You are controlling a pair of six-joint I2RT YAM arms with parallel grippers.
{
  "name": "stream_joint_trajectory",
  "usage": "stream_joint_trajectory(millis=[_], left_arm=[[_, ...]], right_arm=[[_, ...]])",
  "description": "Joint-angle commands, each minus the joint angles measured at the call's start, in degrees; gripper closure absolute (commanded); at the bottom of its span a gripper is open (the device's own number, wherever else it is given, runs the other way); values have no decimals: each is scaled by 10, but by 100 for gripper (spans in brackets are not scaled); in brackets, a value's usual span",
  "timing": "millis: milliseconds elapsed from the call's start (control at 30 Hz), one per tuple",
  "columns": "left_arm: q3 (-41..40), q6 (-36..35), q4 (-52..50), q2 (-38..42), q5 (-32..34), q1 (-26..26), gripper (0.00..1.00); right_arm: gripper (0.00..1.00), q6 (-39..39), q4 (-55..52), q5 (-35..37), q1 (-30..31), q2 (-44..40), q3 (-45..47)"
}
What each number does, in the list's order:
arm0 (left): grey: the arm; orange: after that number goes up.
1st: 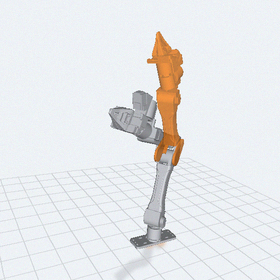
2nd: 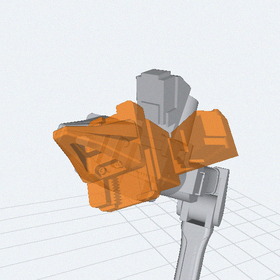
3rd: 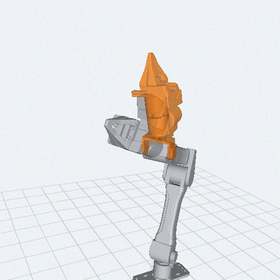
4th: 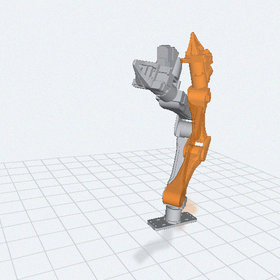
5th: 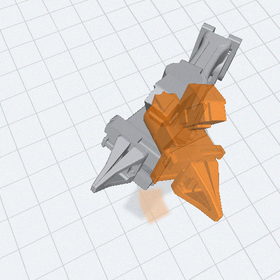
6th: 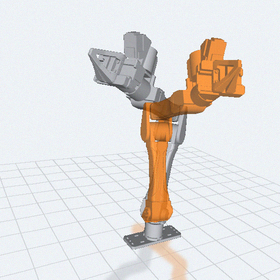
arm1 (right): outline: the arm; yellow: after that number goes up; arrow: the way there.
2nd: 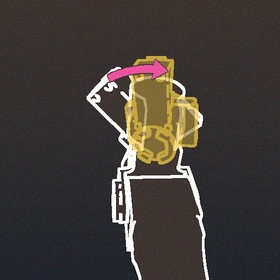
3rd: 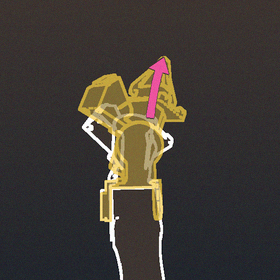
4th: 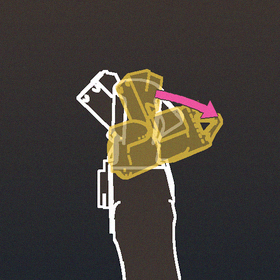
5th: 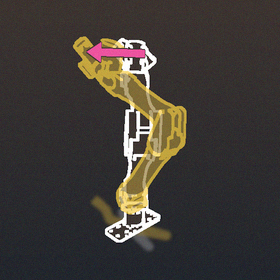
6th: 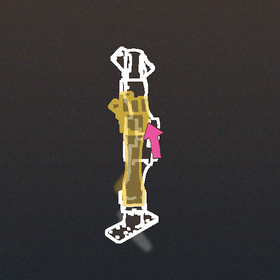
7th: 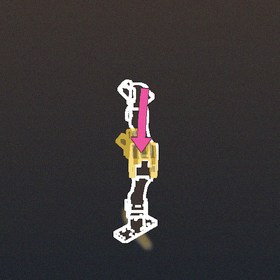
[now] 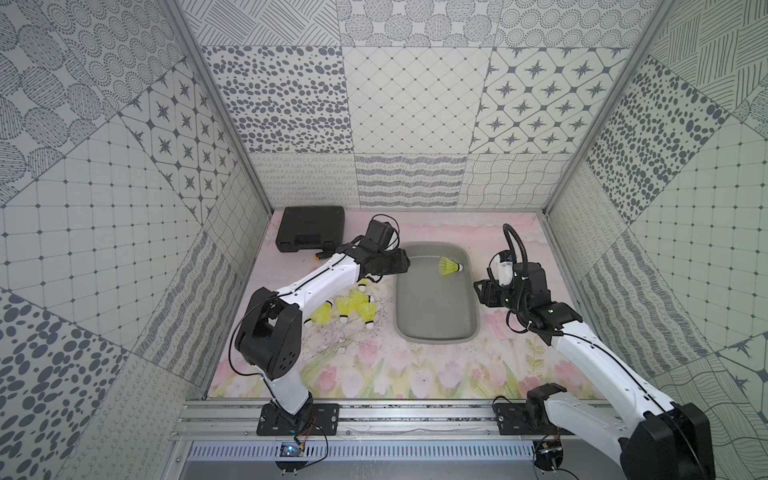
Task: Put the shuttlecocks into the storage box
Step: Place the shuttlecock in the storage box, then pick up the shuttlecock at the center of the board.
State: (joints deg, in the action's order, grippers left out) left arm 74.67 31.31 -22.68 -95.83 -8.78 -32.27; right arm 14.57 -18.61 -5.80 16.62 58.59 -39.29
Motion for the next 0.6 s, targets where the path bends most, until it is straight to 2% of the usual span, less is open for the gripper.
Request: stream_joint_trajectory(millis=[0,167,333,467,567], left_arm=[[-67,-34,-67,80,91,12,42],[-111,-34,-111,141,129,14,40],[-160,0,-160,192,149,15,39],[-218,27,-152,242,155,14,34],[-247,43,-144,250,151,14,31]], right_arm=[[37,-15,16,-35,-2,-14,2],[37,-19,7,-48,-2,-15,-2],[37,-22,5,-48,-2,-17,0],[37,-22,11,-47,-2,-17,6],[37,-20,17,-48,-2,-14,10]])
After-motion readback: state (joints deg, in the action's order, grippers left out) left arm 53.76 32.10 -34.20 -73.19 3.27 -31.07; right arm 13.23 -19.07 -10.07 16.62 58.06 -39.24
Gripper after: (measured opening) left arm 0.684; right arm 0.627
